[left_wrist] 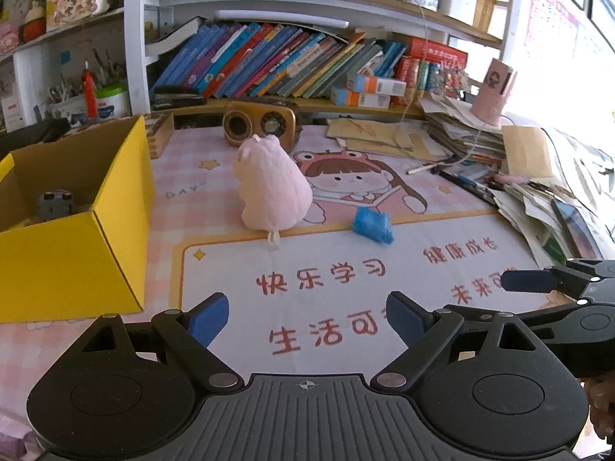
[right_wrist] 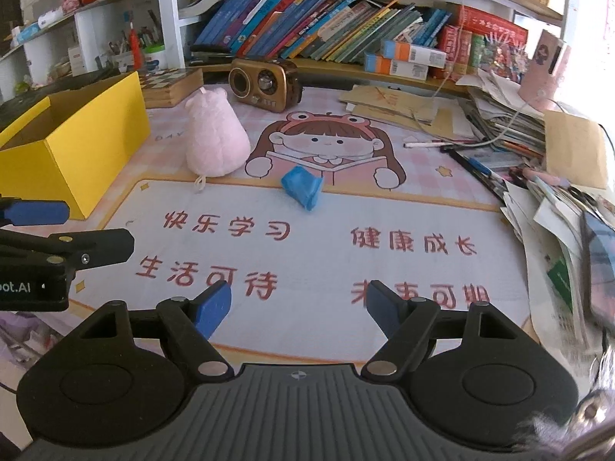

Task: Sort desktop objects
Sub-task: 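Reach the right tool to the blue cloth while the left tool reaches the pink plush pig, then close the right tool on the blue cloth while the left tool grips the plush pig, then lift and carry the blue cloth and plush pig with both tools to the yellow box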

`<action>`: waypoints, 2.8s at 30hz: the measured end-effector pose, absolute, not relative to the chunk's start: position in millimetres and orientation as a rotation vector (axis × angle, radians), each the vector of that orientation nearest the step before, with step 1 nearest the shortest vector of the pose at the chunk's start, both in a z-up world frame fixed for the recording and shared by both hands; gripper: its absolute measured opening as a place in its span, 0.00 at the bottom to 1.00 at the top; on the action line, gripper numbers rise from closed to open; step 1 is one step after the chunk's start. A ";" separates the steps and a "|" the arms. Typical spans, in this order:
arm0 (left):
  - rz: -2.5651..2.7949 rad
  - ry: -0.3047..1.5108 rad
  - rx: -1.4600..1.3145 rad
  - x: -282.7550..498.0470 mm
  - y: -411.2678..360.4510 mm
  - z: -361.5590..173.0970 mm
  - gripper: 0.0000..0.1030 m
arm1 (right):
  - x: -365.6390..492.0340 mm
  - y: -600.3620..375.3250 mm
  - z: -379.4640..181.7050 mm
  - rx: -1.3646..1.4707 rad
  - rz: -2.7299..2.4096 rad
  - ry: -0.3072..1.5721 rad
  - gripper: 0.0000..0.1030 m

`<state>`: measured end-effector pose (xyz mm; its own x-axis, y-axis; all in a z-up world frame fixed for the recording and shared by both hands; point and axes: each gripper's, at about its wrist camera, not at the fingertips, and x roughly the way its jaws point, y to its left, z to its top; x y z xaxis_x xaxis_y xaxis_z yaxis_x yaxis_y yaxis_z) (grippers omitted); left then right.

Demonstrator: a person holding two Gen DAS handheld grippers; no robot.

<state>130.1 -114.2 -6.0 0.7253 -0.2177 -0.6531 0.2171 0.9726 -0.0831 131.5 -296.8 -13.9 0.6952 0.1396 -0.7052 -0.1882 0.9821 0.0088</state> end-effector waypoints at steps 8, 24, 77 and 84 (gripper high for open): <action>-0.173 0.725 -0.011 147.1 -131.7 -6.2 0.89 | 154.5 -308.4 -14.7 -0.109 0.250 0.757 0.78; -0.071 0.700 0.004 193.7 -142.9 -4.0 0.89 | 204.4 -318.5 -21.7 -0.098 0.354 0.747 0.79; -0.058 0.820 -0.013 306.0 -151.9 -42.8 0.61 | 299.3 -306.5 -58.9 -0.108 0.477 0.793 0.28; -0.057 0.762 -0.091 269.5 -141.7 -20.1 0.61 | 290.4 -316.5 -46.2 -0.073 0.458 0.781 0.27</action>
